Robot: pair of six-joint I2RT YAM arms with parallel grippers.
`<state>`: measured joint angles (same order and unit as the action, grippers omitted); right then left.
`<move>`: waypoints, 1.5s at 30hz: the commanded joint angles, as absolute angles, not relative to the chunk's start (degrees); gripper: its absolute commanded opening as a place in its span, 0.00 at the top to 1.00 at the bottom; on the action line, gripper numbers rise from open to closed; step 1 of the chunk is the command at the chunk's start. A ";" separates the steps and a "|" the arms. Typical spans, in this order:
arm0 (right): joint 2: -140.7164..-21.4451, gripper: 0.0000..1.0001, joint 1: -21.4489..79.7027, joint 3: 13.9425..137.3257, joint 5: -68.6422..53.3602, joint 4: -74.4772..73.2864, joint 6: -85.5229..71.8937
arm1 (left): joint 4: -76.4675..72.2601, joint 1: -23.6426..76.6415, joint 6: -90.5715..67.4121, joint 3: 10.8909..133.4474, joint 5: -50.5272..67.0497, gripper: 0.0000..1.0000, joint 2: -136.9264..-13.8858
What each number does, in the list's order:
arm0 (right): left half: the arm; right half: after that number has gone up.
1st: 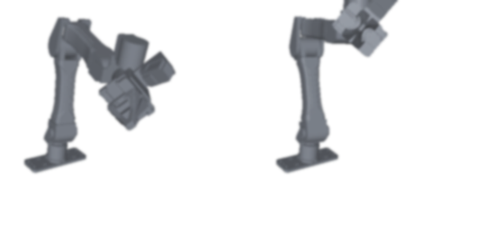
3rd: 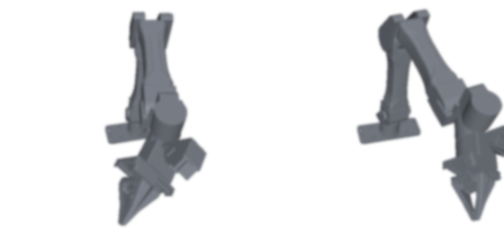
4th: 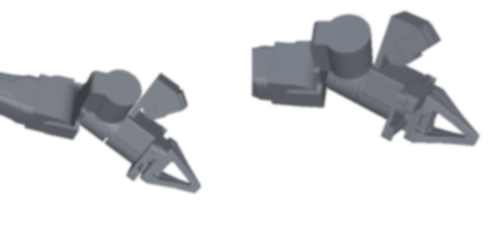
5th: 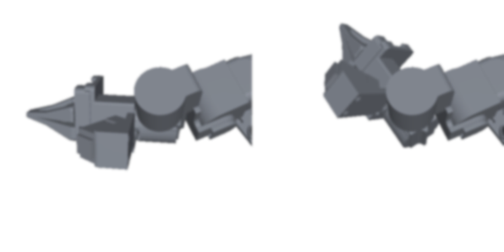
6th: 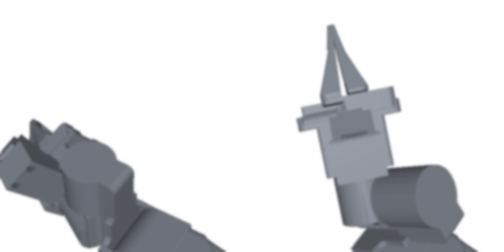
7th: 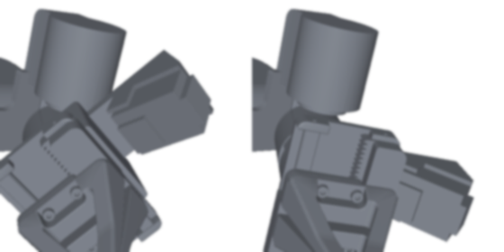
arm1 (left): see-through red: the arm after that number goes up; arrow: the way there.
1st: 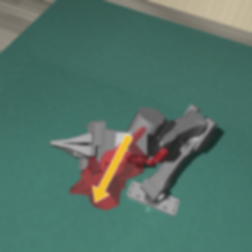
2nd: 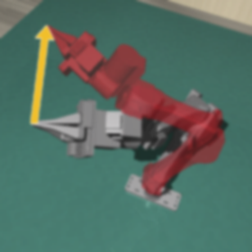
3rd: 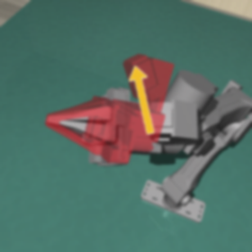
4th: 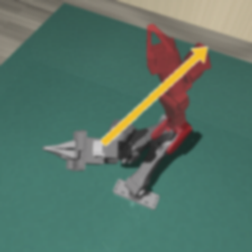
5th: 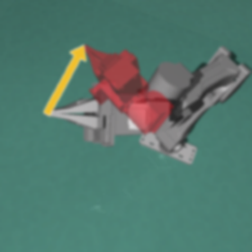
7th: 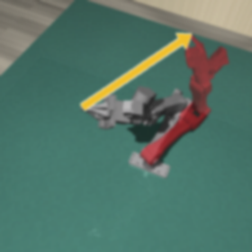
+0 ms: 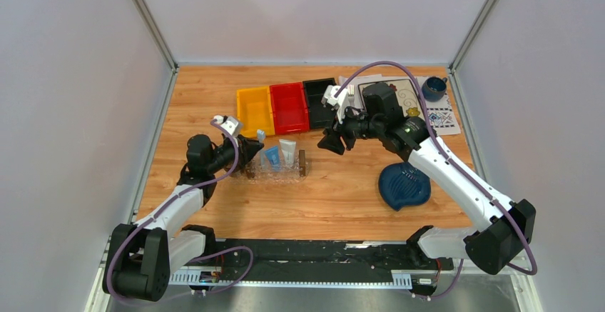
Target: Prepare toiletry sets of a toothbrush and toothpaste on the tray
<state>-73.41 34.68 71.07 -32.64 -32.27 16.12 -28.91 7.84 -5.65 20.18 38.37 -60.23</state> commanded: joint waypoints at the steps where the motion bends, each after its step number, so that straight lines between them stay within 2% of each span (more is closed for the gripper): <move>1: -71.81 0.51 34.45 71.10 -33.57 -29.97 16.26 | -29.88 7.56 -5.27 22.50 39.38 0.75 -60.12; 20: -72.16 0.51 34.45 71.28 -33.93 -30.15 16.35 | -26.72 6.42 -4.22 23.12 38.76 0.48 -57.57; 36: -71.89 0.50 34.45 71.37 -34.80 -30.41 17.49 | -20.83 2.81 -0.88 23.91 46.14 0.47 -52.30; 45: -72.07 0.50 34.45 71.10 -35.33 -30.32 17.58 | -8.88 2.90 6.33 25.40 49.48 0.47 -45.54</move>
